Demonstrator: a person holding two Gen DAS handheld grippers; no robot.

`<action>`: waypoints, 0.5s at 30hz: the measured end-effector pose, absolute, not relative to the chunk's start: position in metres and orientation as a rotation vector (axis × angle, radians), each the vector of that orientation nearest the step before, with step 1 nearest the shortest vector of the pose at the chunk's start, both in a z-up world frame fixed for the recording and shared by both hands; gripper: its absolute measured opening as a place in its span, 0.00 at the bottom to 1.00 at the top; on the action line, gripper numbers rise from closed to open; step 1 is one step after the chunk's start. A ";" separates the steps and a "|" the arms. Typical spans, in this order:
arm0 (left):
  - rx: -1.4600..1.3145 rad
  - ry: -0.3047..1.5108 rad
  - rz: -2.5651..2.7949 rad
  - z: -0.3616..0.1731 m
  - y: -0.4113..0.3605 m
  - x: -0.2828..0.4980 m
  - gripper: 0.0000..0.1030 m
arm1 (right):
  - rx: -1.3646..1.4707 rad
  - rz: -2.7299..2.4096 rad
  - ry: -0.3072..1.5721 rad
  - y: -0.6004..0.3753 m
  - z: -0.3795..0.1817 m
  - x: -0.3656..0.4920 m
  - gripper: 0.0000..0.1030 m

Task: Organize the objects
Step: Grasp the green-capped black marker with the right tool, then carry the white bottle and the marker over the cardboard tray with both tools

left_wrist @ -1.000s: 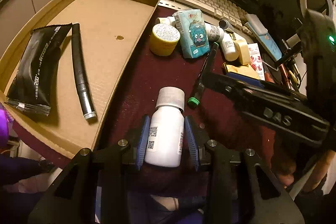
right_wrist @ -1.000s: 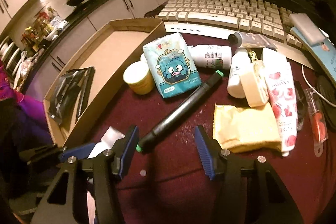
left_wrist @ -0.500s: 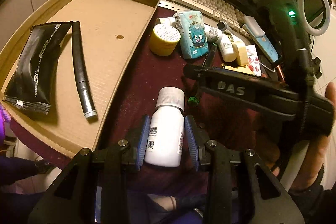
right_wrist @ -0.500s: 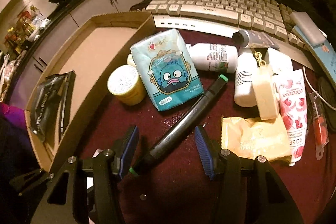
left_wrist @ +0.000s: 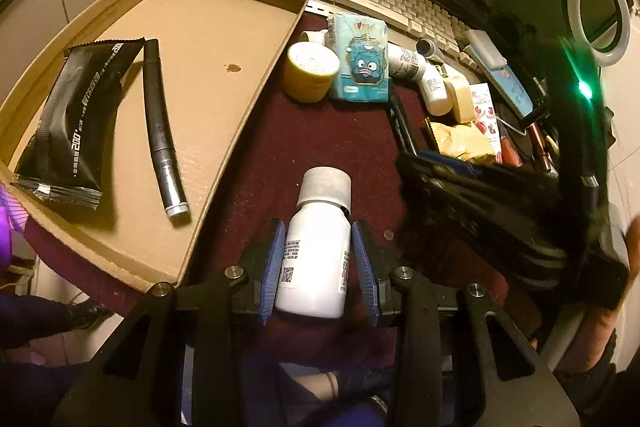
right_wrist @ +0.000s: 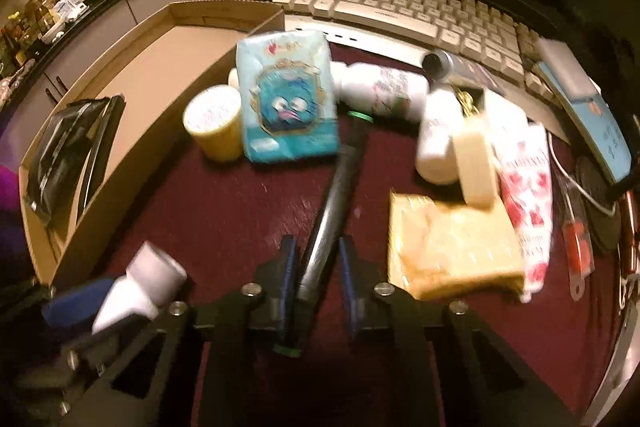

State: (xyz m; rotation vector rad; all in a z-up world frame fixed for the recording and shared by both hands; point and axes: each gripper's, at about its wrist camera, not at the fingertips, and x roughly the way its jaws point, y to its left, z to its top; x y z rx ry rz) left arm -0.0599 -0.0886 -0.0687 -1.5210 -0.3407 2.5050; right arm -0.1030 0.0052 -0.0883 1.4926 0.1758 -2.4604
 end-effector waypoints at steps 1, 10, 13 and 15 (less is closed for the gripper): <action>-1.524 -0.339 2.507 -0.069 -0.088 -0.060 0.33 | 1.491 -2.454 0.168 0.010 -0.088 -0.098 0.14; -1.561 -0.330 2.496 -0.068 -0.077 -0.055 0.33 | 1.492 -2.391 0.106 0.036 -0.086 -0.058 0.13; -1.570 -0.335 2.509 -0.067 -0.075 -0.055 0.33 | 1.477 -2.388 0.094 0.040 -0.086 -0.052 0.14; -1.573 -0.359 2.506 -0.068 -0.077 -0.055 0.33 | 1.468 -2.379 0.083 0.041 -0.085 -0.052 0.14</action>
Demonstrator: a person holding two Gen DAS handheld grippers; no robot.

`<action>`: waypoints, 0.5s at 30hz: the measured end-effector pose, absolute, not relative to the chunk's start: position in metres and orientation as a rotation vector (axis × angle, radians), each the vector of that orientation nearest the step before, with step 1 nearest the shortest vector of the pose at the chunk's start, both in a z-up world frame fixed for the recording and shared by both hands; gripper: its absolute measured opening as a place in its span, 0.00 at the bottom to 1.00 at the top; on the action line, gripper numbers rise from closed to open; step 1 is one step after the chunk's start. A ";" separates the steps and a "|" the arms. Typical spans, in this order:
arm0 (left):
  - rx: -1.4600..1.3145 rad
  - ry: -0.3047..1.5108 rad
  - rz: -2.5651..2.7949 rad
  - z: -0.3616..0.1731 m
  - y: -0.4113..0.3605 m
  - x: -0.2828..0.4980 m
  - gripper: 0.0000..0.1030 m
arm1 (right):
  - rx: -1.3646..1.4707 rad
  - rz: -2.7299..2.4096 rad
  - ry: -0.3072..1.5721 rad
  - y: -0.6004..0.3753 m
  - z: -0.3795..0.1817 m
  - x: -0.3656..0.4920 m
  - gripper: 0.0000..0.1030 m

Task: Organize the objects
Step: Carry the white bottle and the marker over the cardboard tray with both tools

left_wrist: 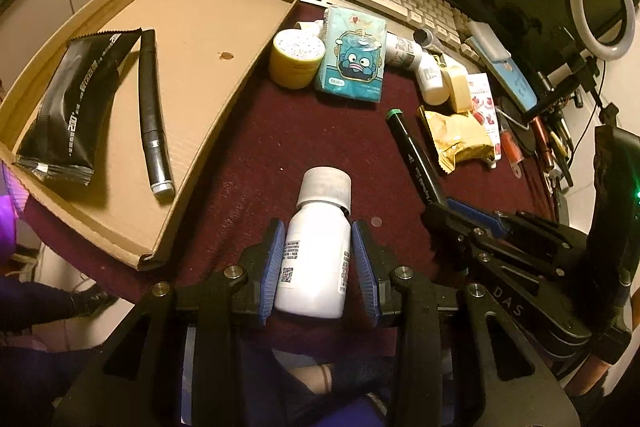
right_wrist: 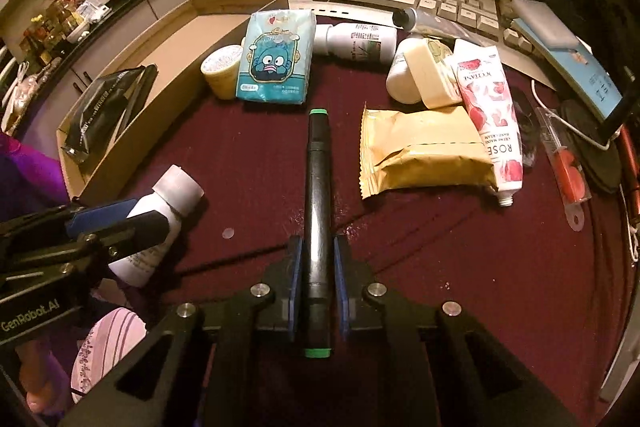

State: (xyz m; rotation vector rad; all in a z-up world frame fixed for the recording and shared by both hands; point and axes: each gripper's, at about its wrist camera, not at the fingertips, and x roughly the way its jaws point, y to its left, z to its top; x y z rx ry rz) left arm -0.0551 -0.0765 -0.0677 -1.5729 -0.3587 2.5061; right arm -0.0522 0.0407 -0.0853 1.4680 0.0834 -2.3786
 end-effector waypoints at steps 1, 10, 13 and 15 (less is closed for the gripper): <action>-1.573 -0.374 2.505 -0.068 -0.077 -0.055 0.33 | 1.455 -2.379 0.079 0.041 -0.084 -0.053 0.14; -1.621 -0.384 2.493 -0.074 -0.075 -0.059 0.38 | 1.403 -2.366 0.071 0.034 -0.081 -0.067 0.25; -1.638 -0.360 2.490 -0.077 -0.073 -0.061 0.38 | 1.399 -2.366 0.059 0.034 -0.082 -0.073 0.25; -1.639 -0.355 2.494 -0.077 -0.072 -0.061 0.38 | 1.408 -2.365 0.061 0.035 -0.085 -0.075 0.24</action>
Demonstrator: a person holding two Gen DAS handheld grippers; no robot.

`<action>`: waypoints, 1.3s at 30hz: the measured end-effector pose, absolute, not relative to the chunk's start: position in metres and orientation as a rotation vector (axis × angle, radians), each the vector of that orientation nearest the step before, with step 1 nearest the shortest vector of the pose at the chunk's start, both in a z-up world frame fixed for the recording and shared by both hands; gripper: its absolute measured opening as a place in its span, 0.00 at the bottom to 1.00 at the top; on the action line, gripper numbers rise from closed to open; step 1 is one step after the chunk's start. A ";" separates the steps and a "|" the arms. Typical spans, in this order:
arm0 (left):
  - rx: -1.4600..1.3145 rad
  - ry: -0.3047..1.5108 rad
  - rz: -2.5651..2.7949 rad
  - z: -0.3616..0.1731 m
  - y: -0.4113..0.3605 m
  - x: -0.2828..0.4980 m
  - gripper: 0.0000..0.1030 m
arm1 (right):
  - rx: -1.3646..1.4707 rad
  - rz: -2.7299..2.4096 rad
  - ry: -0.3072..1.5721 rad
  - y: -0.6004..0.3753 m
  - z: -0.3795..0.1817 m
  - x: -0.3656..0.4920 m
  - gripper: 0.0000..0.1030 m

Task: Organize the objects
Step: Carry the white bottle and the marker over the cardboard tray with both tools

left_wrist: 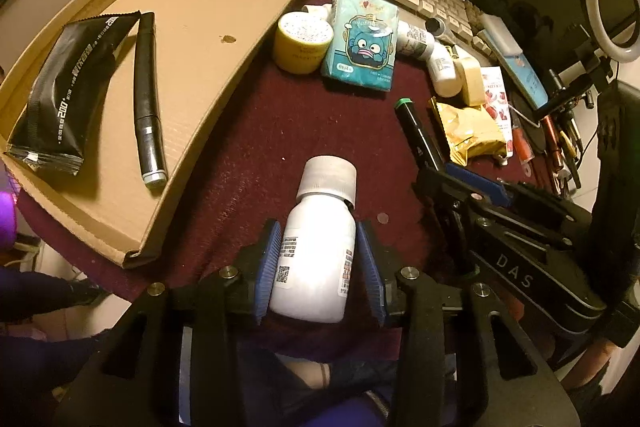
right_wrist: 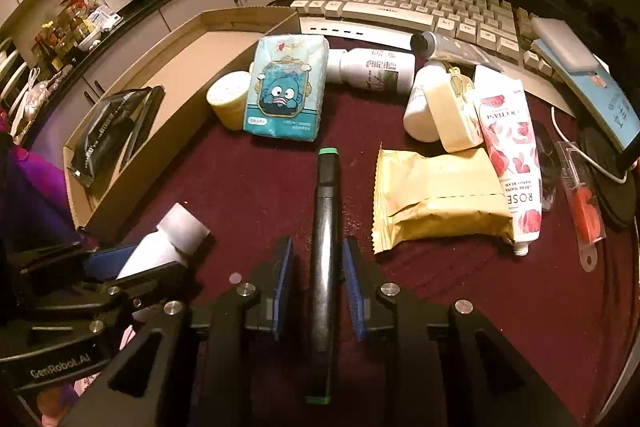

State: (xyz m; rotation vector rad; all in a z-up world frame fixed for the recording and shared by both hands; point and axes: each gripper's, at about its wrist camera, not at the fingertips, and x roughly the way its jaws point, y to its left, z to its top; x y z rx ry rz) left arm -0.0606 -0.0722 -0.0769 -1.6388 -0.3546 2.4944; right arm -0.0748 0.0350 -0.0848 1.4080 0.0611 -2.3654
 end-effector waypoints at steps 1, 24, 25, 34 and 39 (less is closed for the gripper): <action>-1.639 -0.350 2.495 -0.077 -0.072 -0.061 0.38 | 1.413 -2.365 0.059 0.036 -0.086 -0.075 0.24; -1.600 -0.308 2.552 -0.069 -0.069 -0.048 0.34 | 1.336 -2.346 -0.023 0.043 -0.074 -0.055 0.13; -1.605 -0.315 2.543 -0.070 -0.069 -0.048 0.34 | 1.339 -2.348 -0.026 0.044 -0.074 -0.055 0.13; -1.625 -0.331 2.502 -0.076 -0.068 -0.057 0.34 | 1.364 -2.349 -0.036 0.045 -0.079 -0.054 0.13; -1.616 -0.299 2.511 -0.076 -0.067 -0.056 0.33 | 1.388 -2.344 -0.028 0.046 -0.084 -0.056 0.13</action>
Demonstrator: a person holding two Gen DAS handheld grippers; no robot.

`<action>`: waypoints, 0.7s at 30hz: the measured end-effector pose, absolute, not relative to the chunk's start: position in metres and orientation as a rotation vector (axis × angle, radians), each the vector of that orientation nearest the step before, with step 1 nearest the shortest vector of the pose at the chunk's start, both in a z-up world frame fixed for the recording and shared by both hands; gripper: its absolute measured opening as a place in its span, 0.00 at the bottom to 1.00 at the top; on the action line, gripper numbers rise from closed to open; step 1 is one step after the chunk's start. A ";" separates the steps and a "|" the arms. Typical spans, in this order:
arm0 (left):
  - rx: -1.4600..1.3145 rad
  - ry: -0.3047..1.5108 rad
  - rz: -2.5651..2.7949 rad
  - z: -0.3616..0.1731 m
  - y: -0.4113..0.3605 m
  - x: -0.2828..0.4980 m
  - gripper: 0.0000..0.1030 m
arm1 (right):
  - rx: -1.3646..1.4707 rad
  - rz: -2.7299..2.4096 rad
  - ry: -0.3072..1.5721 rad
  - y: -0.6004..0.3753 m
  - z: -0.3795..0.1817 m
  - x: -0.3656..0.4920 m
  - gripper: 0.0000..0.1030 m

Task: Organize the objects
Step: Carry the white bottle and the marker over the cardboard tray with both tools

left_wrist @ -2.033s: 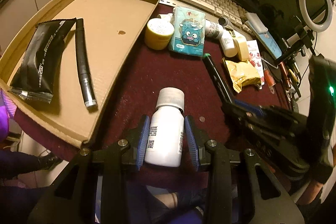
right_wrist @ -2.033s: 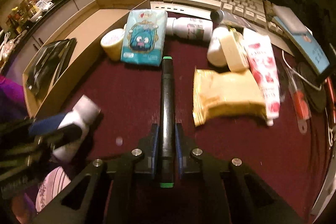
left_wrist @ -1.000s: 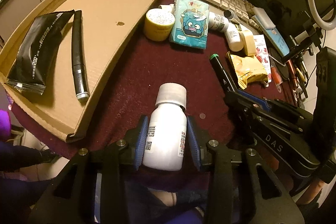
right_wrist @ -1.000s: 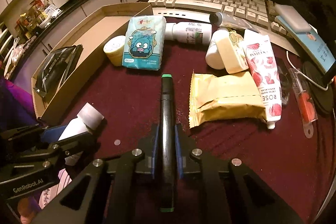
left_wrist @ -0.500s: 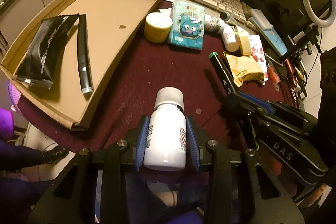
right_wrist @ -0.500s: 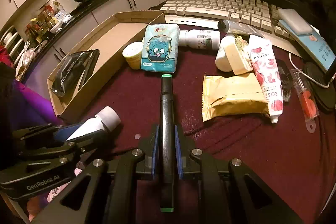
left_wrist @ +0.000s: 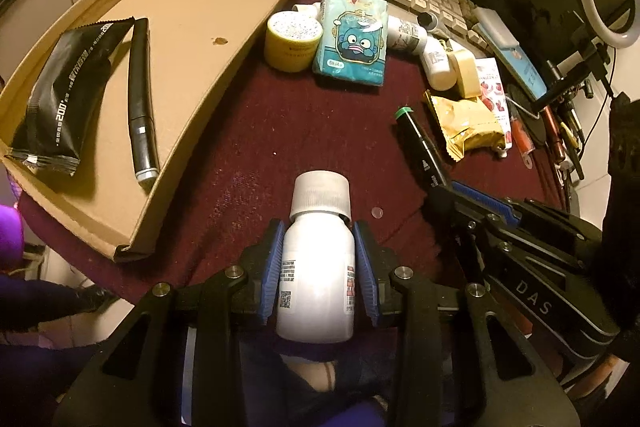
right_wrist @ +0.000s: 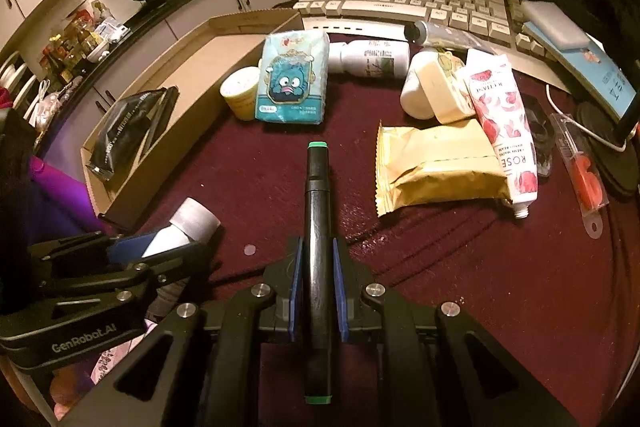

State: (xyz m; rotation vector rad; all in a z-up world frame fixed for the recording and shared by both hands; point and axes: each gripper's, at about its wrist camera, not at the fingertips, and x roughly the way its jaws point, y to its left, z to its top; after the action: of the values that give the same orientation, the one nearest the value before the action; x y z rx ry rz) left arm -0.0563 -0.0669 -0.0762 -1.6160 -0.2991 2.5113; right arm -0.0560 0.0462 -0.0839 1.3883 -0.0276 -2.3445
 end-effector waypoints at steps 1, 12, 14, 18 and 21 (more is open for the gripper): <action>-1.613 -0.300 2.517 -0.076 -0.067 -0.055 0.33 | 1.394 -2.342 -0.025 0.046 -0.085 -0.056 0.13; -1.511 -0.352 2.587 -0.049 -0.077 -0.042 0.33 | 1.287 -2.326 -0.047 0.040 -0.063 -0.047 0.13; -1.480 -0.373 2.610 -0.041 -0.081 -0.040 0.33 | 1.277 -2.323 -0.049 0.037 -0.060 -0.046 0.13; -1.439 -0.404 2.641 -0.029 -0.092 -0.037 0.33 | 1.262 -2.318 -0.043 0.033 -0.054 -0.044 0.13; -1.417 -0.441 2.654 -0.023 -0.102 -0.037 0.33 | 1.247 -2.306 -0.038 0.026 -0.050 -0.045 0.13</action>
State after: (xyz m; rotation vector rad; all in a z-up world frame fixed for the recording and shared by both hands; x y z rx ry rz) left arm -0.0370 -0.1015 -0.0232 -1.4167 -0.4412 2.6539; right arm -0.0450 0.0264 -0.0500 1.2470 -0.0384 -2.3065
